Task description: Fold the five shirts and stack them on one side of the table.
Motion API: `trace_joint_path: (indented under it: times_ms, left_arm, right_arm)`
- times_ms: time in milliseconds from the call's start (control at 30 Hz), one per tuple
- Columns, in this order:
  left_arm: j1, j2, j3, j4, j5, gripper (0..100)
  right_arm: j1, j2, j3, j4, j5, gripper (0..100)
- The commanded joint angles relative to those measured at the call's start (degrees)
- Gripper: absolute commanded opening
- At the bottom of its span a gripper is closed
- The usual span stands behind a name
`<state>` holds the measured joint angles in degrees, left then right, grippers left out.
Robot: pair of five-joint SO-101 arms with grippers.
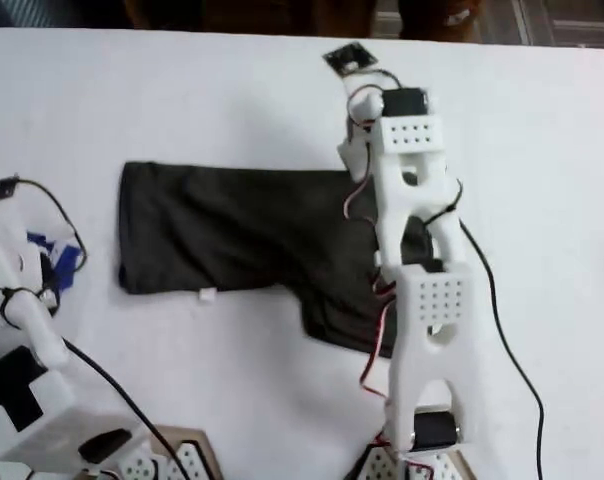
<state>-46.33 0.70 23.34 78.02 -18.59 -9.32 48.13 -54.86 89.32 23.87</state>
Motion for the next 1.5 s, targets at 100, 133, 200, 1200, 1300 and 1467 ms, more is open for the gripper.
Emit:
trace_joint_path:
  times_ms: [100, 133, 200, 1200, 1300, 1467]
  left_arm:
    - [0.53, -2.37, 4.35, -3.43, -0.09, 2]
    - [0.53, -2.37, 4.7, -3.43, -0.09, 2]
    - [0.53, -2.37, 5.14, -3.43, -0.09, 2]
    - [4.31, -2.37, 5.41, -2.73, 2.29, 2]
    - [4.31, -2.37, 5.41, -1.67, 2.29, 2]
    - [4.31, -2.37, 5.41, -0.26, 2.29, 2]
  right_arm:
    - [2.51, 2.86, -0.79, -4.26, 0.09, 1.9]
    - [2.95, 2.86, -0.88, -4.26, -0.26, 1.9]
    - [3.65, 2.07, -0.88, -4.26, -0.35, 1.9]
    - [10.15, 5.85, -6.07, -5.58, -0.35, 1.9]
    - [10.77, 5.23, -6.51, -2.42, -0.35, 1.9]
    - [10.15, 2.68, -13.45, 7.6, -0.35, 1.9]
